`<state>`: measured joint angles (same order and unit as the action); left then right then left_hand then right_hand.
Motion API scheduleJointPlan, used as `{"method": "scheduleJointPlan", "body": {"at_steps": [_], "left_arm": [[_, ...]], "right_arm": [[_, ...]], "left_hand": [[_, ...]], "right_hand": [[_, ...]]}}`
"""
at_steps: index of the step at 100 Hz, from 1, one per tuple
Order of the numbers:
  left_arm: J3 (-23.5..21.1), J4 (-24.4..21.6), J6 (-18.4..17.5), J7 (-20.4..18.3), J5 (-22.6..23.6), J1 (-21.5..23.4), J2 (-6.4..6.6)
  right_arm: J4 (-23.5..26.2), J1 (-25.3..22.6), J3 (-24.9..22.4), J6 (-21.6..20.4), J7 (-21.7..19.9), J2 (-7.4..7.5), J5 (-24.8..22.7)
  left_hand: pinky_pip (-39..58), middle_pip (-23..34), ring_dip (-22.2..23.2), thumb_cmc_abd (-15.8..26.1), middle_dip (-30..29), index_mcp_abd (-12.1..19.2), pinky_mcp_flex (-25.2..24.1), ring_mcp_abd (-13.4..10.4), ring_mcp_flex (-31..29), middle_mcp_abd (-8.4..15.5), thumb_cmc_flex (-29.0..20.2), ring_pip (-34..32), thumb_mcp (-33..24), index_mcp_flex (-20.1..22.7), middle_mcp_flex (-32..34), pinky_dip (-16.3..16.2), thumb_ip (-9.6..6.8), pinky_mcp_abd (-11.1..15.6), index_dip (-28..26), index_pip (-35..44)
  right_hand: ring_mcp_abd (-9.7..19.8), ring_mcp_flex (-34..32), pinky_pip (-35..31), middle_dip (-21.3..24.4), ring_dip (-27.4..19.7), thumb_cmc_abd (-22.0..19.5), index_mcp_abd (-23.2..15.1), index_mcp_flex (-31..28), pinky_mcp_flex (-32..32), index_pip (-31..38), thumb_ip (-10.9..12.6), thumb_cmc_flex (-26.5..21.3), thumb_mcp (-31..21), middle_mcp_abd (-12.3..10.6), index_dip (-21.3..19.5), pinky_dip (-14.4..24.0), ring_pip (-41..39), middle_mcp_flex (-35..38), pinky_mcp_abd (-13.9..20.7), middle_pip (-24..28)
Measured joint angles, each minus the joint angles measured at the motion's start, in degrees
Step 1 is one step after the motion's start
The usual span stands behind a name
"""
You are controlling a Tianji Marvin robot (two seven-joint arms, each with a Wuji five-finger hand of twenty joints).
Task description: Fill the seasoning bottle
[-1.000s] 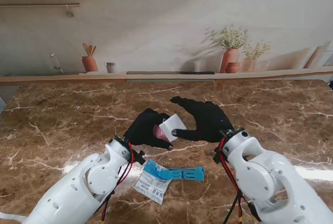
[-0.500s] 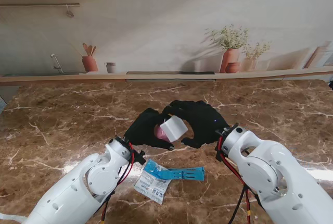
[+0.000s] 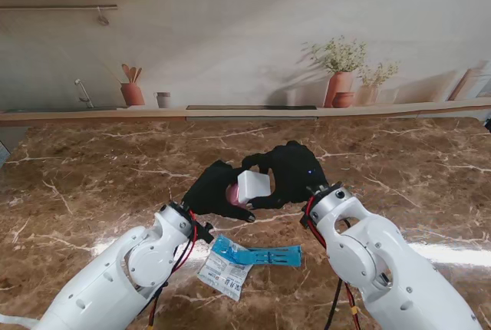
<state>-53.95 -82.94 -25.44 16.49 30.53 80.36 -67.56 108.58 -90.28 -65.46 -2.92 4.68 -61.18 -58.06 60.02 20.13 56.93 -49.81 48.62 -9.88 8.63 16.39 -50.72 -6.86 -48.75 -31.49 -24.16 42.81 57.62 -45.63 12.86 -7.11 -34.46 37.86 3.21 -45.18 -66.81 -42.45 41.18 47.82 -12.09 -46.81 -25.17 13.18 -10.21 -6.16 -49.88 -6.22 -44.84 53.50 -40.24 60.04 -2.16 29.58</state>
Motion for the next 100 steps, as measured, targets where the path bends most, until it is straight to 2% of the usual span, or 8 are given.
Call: {"method": "scheduleJointPlan", "body": {"at_steps": [4,9,14,27,63,72,82,100], "left_arm": [[0.0,0.1,0.0,0.2,-0.1,0.0,0.01],[0.0,0.1,0.0,0.2,-0.1,0.0,0.02],[0.0,0.1,0.0,0.2,-0.1,0.0,0.04],[0.2,0.1,0.0,0.2,-0.1,0.0,0.05],[-0.1,0.1,0.0,0.7,-0.1,0.4,0.02],[-0.3,0.1,0.0,1.0,0.0,0.5,-0.03],[-0.6,0.3,-0.1,1.5,-0.6,0.4,-0.29],[-0.8,1.9,-0.2,1.2,-3.1,-0.2,-0.92]], "right_arm": [[-0.1,0.1,0.7,1.6,0.4,-0.06,-0.3],[-0.2,0.2,1.2,3.2,0.2,-0.10,-1.1],[-0.3,0.4,1.8,4.3,0.1,-0.12,-3.1],[-0.6,1.1,3.5,6.6,0.4,-0.13,-5.3],[-2.7,2.8,7.8,11.8,5.0,-0.65,-7.6],[-2.6,2.3,7.0,11.0,4.4,-0.85,-7.6],[-0.9,-0.1,4.0,9.3,1.8,-1.07,-6.9],[1.0,-4.1,0.7,9.7,6.6,-1.30,-4.7]], "left_hand": [[0.0,0.0,0.0,0.0,0.0,0.0,0.0,0.0,0.0,0.0,0.0,0.0,0.0,0.0,0.0,0.0,0.03,0.1,0.0,0.2],[0.0,0.0,0.0,-0.1,0.0,0.0,0.0,0.0,0.0,0.0,0.0,0.0,0.0,0.0,0.3,0.0,0.07,0.1,0.0,0.8],[0.0,0.1,0.0,-0.5,0.0,0.0,0.0,0.0,0.0,0.0,0.0,0.0,0.0,0.0,0.3,0.0,0.09,0.2,0.0,1.0],[0.0,0.1,-0.1,-0.7,0.0,0.0,0.0,0.0,0.0,0.0,0.0,0.0,0.0,0.0,0.6,0.0,0.22,0.3,0.0,1.6],[0.0,0.2,-0.6,-1.1,0.0,0.0,0.0,0.0,0.0,0.0,0.0,0.0,0.0,0.0,0.6,0.0,0.43,0.3,0.0,2.2],[0.0,0.3,-0.2,-1.1,0.0,-0.2,0.0,0.0,0.0,-0.3,0.0,0.0,0.0,0.0,0.6,0.0,0.93,0.3,0.6,2.2],[0.0,-0.4,-2.0,0.1,-2.8,-1.4,0.1,0.0,-1.4,-1.3,0.0,0.1,0.0,0.1,1.0,0.0,0.92,1.4,8.5,2.1],[0.0,-4.0,-13.3,0.1,-7.5,-0.9,2.8,-2.5,-4.3,-1.0,0.0,6.4,0.0,1.8,2.5,0.0,0.89,2.2,16.7,0.6]], "right_hand": [[-0.3,-2.5,-3.0,-0.5,0.7,-2.7,2.8,-7.4,-1.5,12.0,0.0,1.7,3.2,0.1,-0.5,0.0,-1.3,2.9,-0.1,0.6],[-0.5,-4.9,-7.0,-0.5,1.3,-7.7,2.8,-8.0,-3.5,13.6,1.6,3.2,9.8,0.1,0.3,0.0,-3.1,6.2,-0.3,1.6],[-0.5,-6.8,-9.6,-0.5,1.4,-9.3,2.8,-10.3,-4.8,13.6,4.4,6.7,10.4,0.2,1.1,0.0,-4.4,8.5,-0.6,2.3],[-1.1,-8.3,-11.8,-0.5,1.4,-10.0,5.0,-15.5,-6.2,14.6,5.6,11.2,10.1,0.8,2.8,-0.7,-5.4,11.5,-0.6,2.6],[-2.2,-13.0,-14.4,1.3,1.4,-10.5,7.8,-19.7,-8.8,21.6,5.6,12.1,12.3,3.0,11.9,-2.9,-6.8,16.8,-0.6,4.7],[-2.1,-7.5,-5.2,5.3,-2.2,-14.0,5.8,-12.8,-3.6,23.4,5.5,13.0,12.3,2.7,13.8,-7.2,2.2,7.8,-0.8,-3.3],[-1.8,-0.4,7.5,10.3,-7.4,-21.0,5.6,2.5,2.1,11.1,5.5,13.6,11.5,1.7,13.6,-11.4,13.6,-7.1,-1.8,-12.4],[-1.6,4.6,13.5,13.0,-9.5,-29.2,5.7,12.3,5.1,4.0,9.3,12.5,6.2,1.7,14.0,-12.7,20.0,-17.0,-2.1,-15.8]]}}
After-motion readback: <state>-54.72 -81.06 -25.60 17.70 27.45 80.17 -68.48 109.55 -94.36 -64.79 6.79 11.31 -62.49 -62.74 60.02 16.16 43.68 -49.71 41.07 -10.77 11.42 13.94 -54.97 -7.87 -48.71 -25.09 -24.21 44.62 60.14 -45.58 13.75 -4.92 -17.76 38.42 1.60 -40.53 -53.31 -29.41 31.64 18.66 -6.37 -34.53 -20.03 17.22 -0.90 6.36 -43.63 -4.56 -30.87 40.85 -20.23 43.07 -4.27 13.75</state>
